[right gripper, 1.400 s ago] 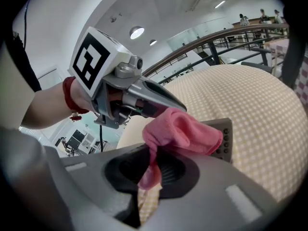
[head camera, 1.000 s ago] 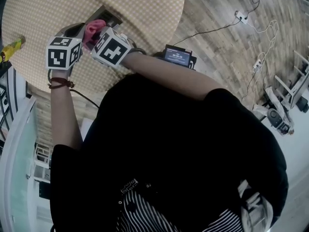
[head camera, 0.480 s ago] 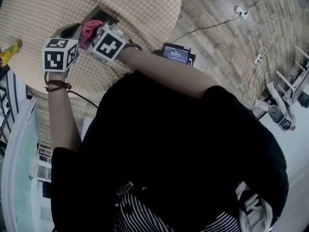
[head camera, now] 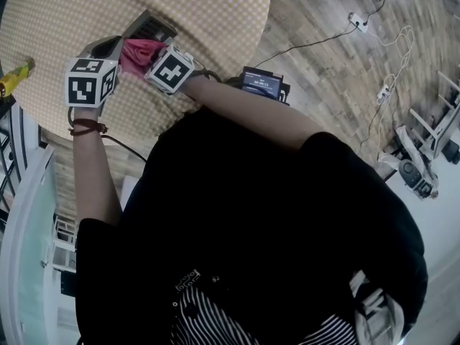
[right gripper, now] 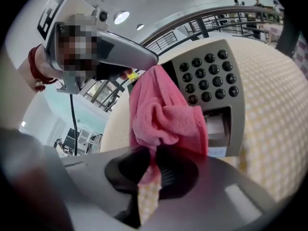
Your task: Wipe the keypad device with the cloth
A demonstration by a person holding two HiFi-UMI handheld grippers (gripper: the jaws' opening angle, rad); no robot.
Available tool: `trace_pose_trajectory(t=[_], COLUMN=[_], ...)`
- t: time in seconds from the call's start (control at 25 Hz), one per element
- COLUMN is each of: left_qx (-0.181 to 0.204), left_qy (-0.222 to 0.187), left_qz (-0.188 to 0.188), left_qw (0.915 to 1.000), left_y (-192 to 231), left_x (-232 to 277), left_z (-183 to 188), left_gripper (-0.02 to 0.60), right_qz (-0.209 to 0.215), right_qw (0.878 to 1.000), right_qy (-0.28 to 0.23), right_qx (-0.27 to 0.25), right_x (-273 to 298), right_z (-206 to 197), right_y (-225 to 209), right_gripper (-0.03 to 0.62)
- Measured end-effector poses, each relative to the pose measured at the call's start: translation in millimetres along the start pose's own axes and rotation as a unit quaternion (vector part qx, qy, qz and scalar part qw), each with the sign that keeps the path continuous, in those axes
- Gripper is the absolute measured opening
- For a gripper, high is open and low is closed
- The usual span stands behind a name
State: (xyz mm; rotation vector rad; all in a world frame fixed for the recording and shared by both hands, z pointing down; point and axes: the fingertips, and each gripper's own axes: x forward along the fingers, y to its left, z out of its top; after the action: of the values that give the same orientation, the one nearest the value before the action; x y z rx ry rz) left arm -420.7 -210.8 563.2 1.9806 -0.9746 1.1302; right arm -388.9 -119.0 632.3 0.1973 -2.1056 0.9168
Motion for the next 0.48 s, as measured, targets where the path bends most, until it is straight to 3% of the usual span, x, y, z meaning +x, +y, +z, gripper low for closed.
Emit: trace_pose_trajectory(t=[0.32,0.48], left_qx=[-0.007,-0.005], left_qy=[-0.015,-0.016], left_qz=[0.010,0.012], left_qw=[0.9998,0.9998], left_y=[1,1], left_x=[0,0], left_z=[1,3], left_gripper=[0.005,0.005], right_qz=[0.006,0.011], right_qw=[0.998,0.997], right_qy=[-0.067,-0.074], right_qx=[0.000,-0.011], right_x=[-18,-18], right_z=[60,61], right_y=[22,21], right_gripper=[0.046,0.046])
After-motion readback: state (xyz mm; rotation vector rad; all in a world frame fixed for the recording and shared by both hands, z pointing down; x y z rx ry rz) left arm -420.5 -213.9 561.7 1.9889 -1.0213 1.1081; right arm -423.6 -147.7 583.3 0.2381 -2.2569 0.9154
